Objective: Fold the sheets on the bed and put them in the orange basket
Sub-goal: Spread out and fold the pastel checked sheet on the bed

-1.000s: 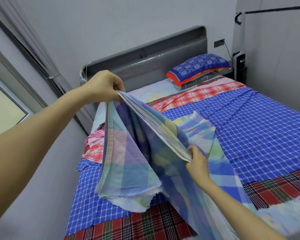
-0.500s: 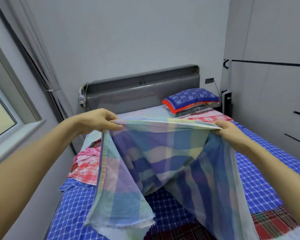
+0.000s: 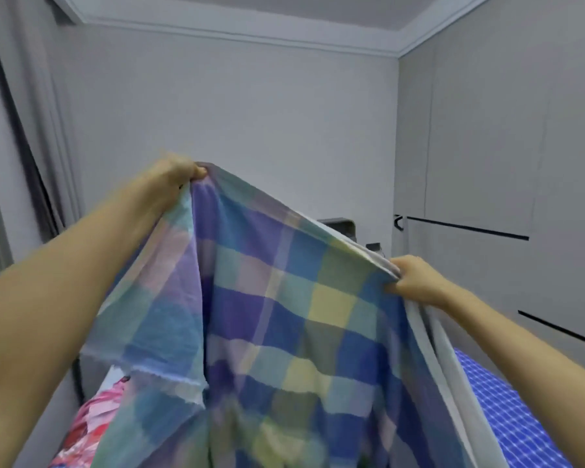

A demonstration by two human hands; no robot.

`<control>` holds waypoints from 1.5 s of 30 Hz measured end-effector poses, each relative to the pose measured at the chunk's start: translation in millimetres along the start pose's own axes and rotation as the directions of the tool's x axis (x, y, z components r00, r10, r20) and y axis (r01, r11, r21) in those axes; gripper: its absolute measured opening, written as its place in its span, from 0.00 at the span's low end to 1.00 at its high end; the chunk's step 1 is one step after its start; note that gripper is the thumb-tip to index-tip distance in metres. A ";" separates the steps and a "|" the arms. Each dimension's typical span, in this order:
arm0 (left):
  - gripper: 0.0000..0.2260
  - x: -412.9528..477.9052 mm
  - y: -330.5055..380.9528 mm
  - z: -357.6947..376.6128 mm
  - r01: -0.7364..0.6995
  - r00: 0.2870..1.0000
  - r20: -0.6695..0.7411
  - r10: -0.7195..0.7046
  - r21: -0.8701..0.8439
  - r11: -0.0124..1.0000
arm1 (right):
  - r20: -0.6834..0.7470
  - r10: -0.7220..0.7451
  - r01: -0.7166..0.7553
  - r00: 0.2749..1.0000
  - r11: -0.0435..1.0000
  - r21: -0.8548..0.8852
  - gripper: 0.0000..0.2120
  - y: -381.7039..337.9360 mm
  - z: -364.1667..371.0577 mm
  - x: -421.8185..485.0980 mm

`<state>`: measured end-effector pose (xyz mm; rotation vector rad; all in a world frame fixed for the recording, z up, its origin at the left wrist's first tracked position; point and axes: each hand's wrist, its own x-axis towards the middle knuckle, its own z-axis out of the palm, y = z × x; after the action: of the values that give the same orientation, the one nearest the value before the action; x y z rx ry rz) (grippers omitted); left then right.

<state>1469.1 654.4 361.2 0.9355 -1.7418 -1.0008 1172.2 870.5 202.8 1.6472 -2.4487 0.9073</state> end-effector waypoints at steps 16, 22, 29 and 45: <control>0.10 46.7 -40.7 -9.6 -0.139 0.971 -0.216 0.102 -0.165 0.976 | -0.226 0.495 -0.355 0.839 0.813 0.461 0.17 50.0 76.7 -57.1; 0.10 59.3 -63.3 -42.9 -0.117 0.970 -0.243 0.028 -0.356 0.927 | -0.090 0.499 -0.163 0.862 0.440 0.883 0.04 15.3 -33.5 -18.4; 0.08 76.3 -60.8 -73.4 -0.077 0.981 -0.191 -0.027 -0.517 0.852 | -0.069 0.116 -0.003 0.991 0.536 0.844 0.11 -1.8 -123.4 38.1; 0.09 131.9 -231.9 26.6 0.216 0.924 -0.345 -0.166 0.111 0.970 | 0.252 0.164 0.009 0.954 0.823 -0.568 0.12 146.7 93.8 183.5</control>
<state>1442.1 452.9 186.3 1.3109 -1.4714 -0.7851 992.3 709.8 126.6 1.5360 -2.6127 -0.1025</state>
